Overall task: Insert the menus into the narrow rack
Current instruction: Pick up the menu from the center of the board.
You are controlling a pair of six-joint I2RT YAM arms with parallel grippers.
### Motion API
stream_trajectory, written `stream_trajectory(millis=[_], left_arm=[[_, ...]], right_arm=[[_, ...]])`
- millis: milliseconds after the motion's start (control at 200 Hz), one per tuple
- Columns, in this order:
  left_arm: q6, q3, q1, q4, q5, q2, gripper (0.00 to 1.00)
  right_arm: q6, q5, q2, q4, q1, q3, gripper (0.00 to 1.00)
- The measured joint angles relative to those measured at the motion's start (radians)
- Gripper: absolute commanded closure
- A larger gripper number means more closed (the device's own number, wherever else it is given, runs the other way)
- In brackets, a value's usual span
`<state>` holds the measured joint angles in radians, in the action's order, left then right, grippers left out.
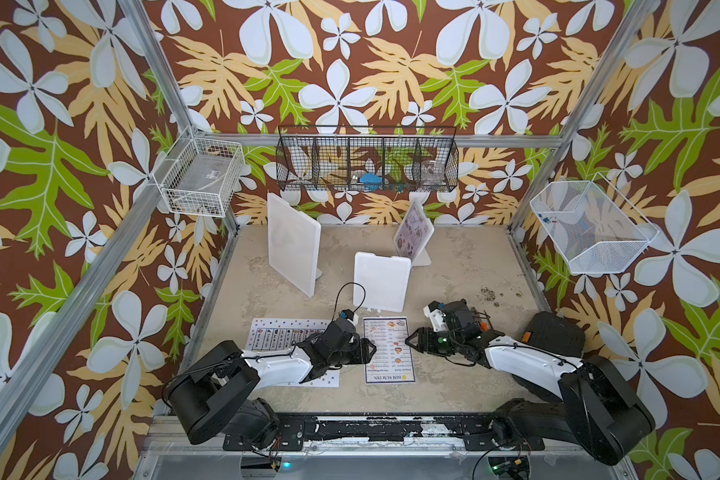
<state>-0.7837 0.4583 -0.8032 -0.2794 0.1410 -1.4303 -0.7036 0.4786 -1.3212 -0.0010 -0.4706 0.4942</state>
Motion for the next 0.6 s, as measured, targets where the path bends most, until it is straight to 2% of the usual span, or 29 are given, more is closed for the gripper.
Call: stream_trajectory(millis=[425,601], left_arm=[[-0.003,-0.009,0.0,-0.066,0.018,-0.029,0.38],[-0.006,-0.013,0.0,-0.095,0.021,-0.039,0.34]], right_arm=[[0.0,0.006,-0.076,0.018,0.0,0.003,0.52],[-0.003,0.039,-0.099,0.071,0.002,-0.011,0.58]])
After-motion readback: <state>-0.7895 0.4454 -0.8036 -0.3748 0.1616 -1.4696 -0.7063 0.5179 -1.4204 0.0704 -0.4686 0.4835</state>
